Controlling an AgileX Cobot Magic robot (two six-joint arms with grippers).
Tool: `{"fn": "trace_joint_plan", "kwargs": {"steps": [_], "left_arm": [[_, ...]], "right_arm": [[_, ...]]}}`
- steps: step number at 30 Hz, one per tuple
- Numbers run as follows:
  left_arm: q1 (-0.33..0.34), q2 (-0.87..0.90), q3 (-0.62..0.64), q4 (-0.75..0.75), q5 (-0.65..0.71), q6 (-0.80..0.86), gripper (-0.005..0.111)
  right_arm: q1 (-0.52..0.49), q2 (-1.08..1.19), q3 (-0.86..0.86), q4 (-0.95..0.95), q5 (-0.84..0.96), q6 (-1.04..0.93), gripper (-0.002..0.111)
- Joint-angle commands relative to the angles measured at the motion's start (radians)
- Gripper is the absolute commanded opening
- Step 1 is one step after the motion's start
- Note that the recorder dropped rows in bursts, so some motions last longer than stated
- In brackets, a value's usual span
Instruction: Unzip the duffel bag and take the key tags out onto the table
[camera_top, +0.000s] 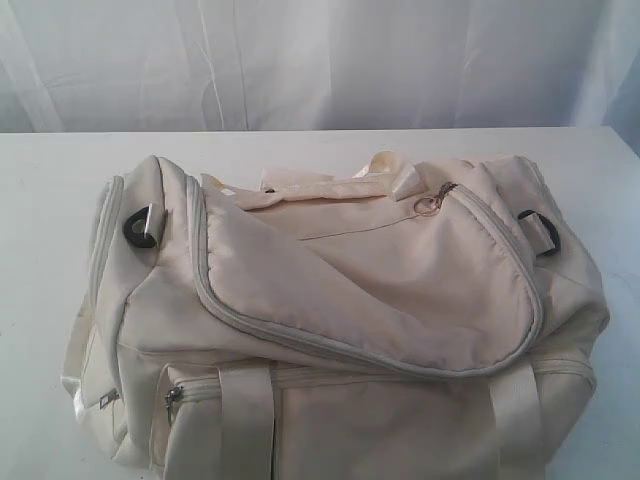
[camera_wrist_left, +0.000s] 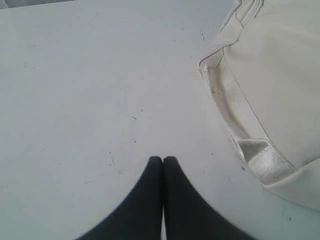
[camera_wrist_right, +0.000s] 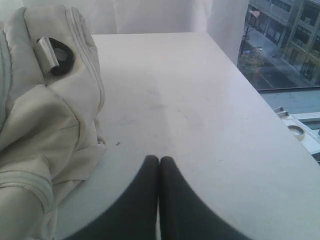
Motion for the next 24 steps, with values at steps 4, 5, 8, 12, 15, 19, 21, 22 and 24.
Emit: {"fn": "trace_joint_plan", "kwargs": {"steps": [4,5,8,12,15,19,21,22,24], "left_arm": [[0.001,-0.004,0.003,-0.003,-0.004,0.002,0.000],[0.001,-0.004,0.003,-0.003,-0.004,0.002,0.000],[0.001,-0.004,0.003,-0.003,-0.053,0.002,0.000],[0.001,-0.004,0.003,-0.003,-0.241,0.002,0.000],[0.001,-0.004,0.003,-0.003,-0.385,0.002,0.000],[0.001,-0.004,0.003,-0.003,-0.390,0.002,0.000],[0.001,-0.004,0.003,-0.003,-0.390,0.002,0.000],[0.001,-0.004,0.003,-0.003,-0.390,0.002,0.000],[0.001,-0.004,0.003,-0.003,-0.390,0.002,0.000]], "right_arm": [[-0.003,-0.007,0.006,-0.007,-0.009,-0.002,0.000],[-0.003,-0.007,0.006,-0.007,-0.009,-0.007,0.000],[-0.003,-0.007,0.006,-0.007,-0.009,-0.016,0.000],[-0.003,-0.007,0.006,-0.007,-0.009,-0.016,0.000],[-0.003,-0.007,0.006,-0.023,-0.011,-0.018,0.000],[-0.003,-0.007,0.006,-0.010,-0.011,-0.018,0.000],[-0.003,-0.007,0.006,-0.010,-0.011,-0.018,0.000],[-0.003,-0.007,0.006,-0.010,-0.017,-0.018,0.000],[-0.003,-0.007,0.006,-0.017,-0.048,-0.018,0.000]]}}
